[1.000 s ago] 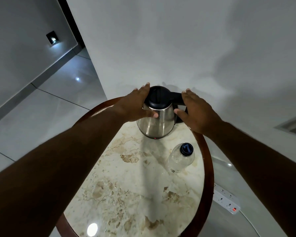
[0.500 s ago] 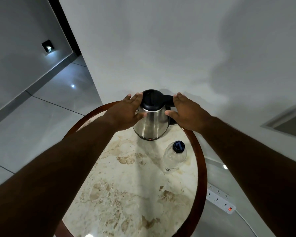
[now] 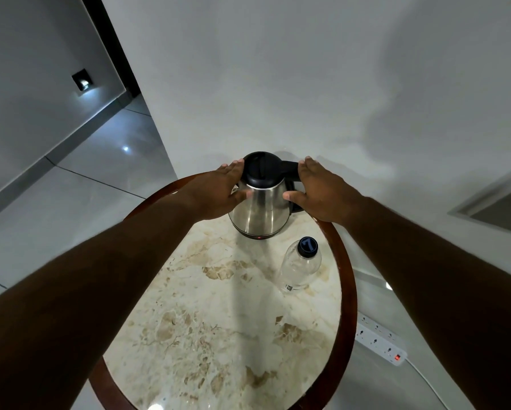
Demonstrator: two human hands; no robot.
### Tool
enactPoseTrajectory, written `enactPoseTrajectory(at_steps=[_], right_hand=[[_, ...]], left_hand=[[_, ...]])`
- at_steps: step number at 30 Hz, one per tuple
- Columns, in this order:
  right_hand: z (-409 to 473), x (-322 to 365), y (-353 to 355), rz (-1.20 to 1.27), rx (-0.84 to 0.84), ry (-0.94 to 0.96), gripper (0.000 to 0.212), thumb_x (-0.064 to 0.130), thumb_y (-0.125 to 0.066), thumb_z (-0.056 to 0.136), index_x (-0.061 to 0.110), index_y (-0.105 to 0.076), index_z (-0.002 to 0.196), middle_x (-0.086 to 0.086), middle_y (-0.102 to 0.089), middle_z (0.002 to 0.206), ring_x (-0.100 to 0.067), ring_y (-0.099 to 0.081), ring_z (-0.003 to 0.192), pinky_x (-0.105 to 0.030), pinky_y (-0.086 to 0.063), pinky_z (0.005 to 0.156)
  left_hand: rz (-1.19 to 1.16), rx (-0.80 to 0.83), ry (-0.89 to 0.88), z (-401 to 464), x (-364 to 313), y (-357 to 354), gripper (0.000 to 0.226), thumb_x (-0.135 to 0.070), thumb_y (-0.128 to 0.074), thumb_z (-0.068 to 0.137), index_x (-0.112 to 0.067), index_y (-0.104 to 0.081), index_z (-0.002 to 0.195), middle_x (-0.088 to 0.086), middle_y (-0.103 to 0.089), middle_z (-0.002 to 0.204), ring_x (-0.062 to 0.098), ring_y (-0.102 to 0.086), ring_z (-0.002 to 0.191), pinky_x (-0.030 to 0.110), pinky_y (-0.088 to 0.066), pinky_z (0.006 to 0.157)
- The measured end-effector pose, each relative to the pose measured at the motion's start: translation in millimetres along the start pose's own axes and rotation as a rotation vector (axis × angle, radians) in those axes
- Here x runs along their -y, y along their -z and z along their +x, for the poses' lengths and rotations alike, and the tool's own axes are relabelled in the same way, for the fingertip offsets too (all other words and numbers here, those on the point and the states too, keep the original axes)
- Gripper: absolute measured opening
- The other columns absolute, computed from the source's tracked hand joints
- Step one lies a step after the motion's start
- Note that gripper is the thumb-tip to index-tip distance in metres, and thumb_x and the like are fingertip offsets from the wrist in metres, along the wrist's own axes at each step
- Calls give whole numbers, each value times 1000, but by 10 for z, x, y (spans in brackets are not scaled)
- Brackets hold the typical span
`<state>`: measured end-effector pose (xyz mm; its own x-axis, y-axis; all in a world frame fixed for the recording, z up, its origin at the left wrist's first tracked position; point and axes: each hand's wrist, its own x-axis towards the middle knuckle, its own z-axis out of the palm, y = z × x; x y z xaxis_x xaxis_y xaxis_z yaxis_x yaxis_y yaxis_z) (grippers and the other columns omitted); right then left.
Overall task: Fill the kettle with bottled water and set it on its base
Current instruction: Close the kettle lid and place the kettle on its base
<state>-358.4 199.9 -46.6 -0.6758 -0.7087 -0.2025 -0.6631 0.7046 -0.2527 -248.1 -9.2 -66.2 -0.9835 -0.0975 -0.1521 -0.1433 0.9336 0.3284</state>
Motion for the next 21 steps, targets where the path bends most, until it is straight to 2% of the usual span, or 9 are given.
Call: enactPoseTrajectory(at_steps=[4, 12, 21], right_hand=[[10, -3, -14, -2, -2, -9, 79, 48, -46, 94, 4, -11, 149, -16, -7, 160, -25, -5, 148, -39, -15, 118], [3, 0, -47, 8, -9, -9, 82, 48, -47, 94, 4, -7, 150, -16, -3, 160, -26, -3, 148, -41, -15, 118], [-4, -9, -81, 13, -23, 4, 84, 49, -47, 93, 3, -6, 150, -17, -2, 160, -27, -2, 148, -42, -14, 119]], left_hand=[[-21, 8, -4, -13, 3, 1, 70, -43, -39, 99, -15, -6, 154, 5, -15, 162, 25, -13, 149, 35, -17, 116], [1, -2, -6, -53, 26, 9, 68, -43, -38, 100, -12, -10, 154, 8, -17, 161, 21, -13, 149, 27, -13, 114], [-6, -8, 32, -39, -31, 11, 68, -44, -35, 100, -11, -9, 154, 10, -14, 162, 19, -9, 149, 28, -11, 115]])
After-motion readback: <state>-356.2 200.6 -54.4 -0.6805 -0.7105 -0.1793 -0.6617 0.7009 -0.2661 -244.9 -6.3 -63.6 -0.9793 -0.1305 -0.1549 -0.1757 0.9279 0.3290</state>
